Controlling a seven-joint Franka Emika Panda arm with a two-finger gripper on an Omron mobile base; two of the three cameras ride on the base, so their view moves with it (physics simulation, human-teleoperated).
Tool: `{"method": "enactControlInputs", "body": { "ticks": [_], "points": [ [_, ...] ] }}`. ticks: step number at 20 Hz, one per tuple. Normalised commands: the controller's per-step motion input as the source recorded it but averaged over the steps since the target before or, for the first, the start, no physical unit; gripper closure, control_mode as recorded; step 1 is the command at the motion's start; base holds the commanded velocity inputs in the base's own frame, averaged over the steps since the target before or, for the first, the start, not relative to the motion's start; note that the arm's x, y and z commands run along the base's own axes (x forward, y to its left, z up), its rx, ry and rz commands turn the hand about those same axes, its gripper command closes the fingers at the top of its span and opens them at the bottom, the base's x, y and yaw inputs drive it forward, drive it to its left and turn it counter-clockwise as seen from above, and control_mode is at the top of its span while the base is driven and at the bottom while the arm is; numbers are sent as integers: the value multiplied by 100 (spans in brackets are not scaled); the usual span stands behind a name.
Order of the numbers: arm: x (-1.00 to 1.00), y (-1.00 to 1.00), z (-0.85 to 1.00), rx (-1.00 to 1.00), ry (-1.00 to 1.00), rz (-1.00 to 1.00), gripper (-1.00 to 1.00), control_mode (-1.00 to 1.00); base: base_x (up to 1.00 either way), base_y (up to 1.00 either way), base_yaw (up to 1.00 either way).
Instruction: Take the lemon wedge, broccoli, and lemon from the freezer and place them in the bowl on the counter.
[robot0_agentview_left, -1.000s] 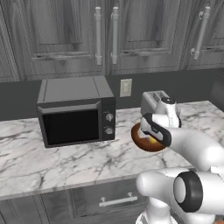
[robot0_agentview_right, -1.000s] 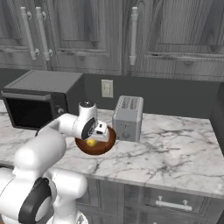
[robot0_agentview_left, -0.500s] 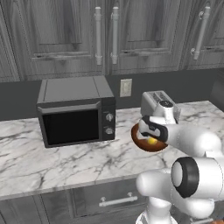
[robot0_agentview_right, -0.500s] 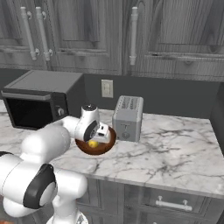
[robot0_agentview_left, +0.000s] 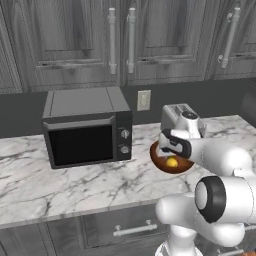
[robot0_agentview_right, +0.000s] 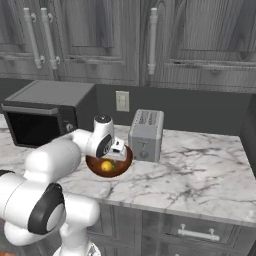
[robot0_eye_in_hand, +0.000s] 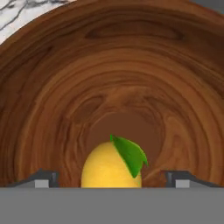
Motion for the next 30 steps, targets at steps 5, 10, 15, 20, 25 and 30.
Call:
{"method": "enactControlInputs", "body": {
  "ticks": [5,10,15,20,25,30],
  "points": [
    [-28,-1,30,0,-6,0,-100,-100,0,0,0],
    [-35,0,33,0,-14,0,-100,-100,0,0,0],
    [-44,0,51,0,-2,0,-100,-100,0,0,0],
    [-59,1,50,-3,0,0,-100,-100,0,0,0],
    [-55,19,39,-4,1,0,-100,-100,0,0,0],
    [-34,7,52,-1,0,0,-100,-100,0,0,0]
  ]
}}
